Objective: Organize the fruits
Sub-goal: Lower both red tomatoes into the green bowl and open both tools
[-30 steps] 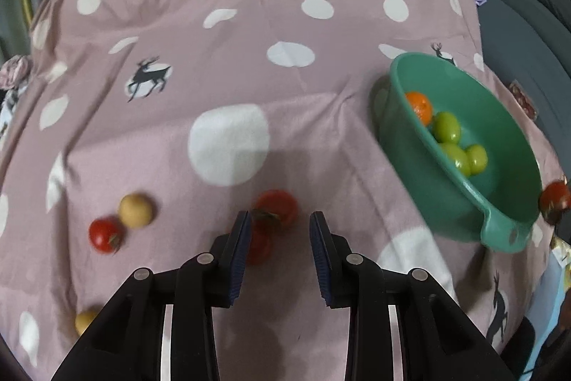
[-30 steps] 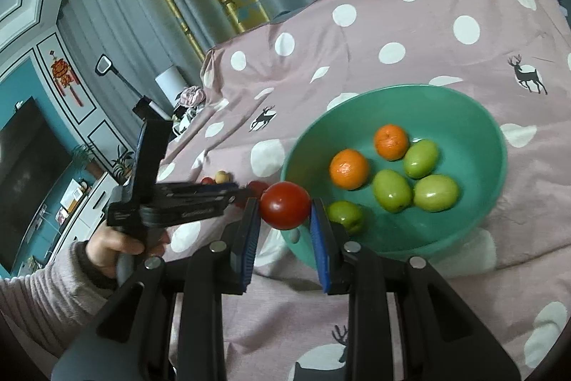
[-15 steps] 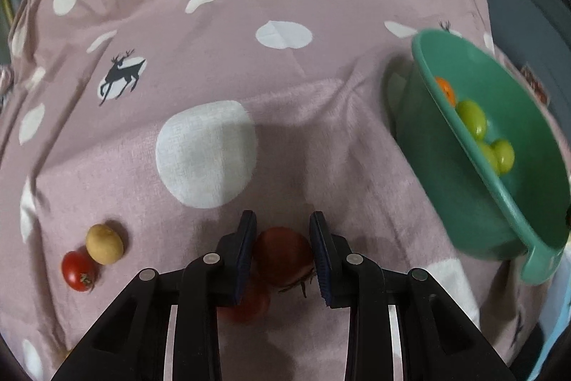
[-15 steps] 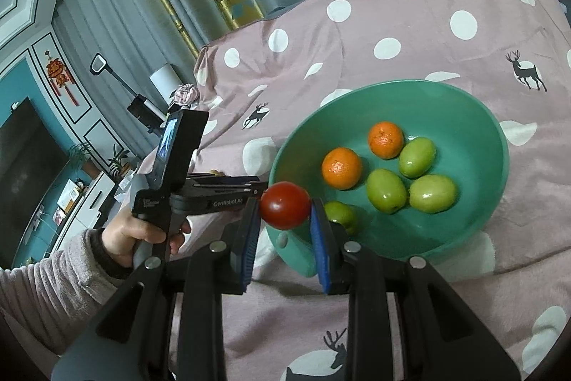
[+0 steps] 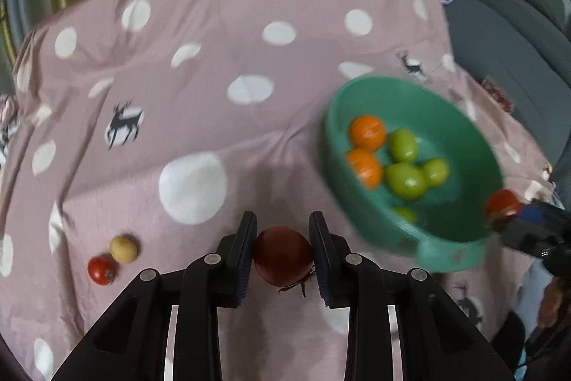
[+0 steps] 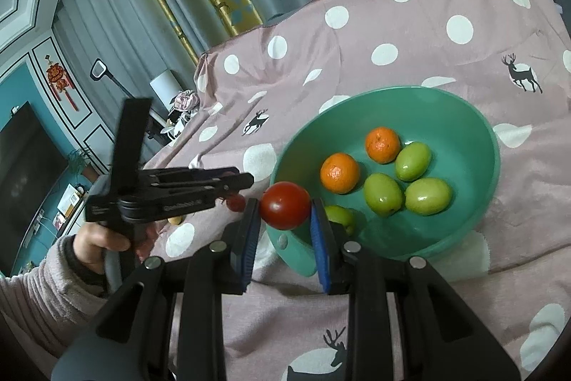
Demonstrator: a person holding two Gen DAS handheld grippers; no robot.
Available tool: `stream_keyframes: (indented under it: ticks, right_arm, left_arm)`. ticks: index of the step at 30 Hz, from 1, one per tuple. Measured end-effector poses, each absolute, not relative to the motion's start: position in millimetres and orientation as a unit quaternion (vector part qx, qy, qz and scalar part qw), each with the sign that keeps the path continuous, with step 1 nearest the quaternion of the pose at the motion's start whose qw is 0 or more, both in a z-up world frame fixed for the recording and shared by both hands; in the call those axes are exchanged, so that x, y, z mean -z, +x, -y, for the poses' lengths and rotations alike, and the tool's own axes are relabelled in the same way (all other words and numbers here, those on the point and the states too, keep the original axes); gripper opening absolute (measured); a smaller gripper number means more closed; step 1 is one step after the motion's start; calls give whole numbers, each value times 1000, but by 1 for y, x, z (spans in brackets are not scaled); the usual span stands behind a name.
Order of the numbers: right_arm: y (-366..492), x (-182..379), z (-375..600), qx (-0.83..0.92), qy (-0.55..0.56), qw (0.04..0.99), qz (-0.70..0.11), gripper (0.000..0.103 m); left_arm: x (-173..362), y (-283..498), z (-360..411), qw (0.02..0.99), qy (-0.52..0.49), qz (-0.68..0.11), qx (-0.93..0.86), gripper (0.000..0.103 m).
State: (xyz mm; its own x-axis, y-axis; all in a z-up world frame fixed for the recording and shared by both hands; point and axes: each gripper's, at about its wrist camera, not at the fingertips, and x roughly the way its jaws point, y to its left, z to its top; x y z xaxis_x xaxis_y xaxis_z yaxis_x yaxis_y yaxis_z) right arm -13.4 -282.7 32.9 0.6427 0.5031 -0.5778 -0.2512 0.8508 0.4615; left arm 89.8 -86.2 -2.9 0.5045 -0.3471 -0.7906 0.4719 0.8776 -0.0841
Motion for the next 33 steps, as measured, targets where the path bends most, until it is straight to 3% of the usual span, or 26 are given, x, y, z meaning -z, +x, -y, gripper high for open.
stream_keyframes:
  ticks: [11, 33]
  right_arm:
    - [-16, -38, 301, -193, 183, 896, -356, 28]
    - [-8, -20, 319, -156, 198, 892, -376, 31]
  left_arm:
    - [-26, 77, 143, 860, 98, -403, 299, 31]
    - [0, 75, 194, 835, 141, -424, 322, 31]
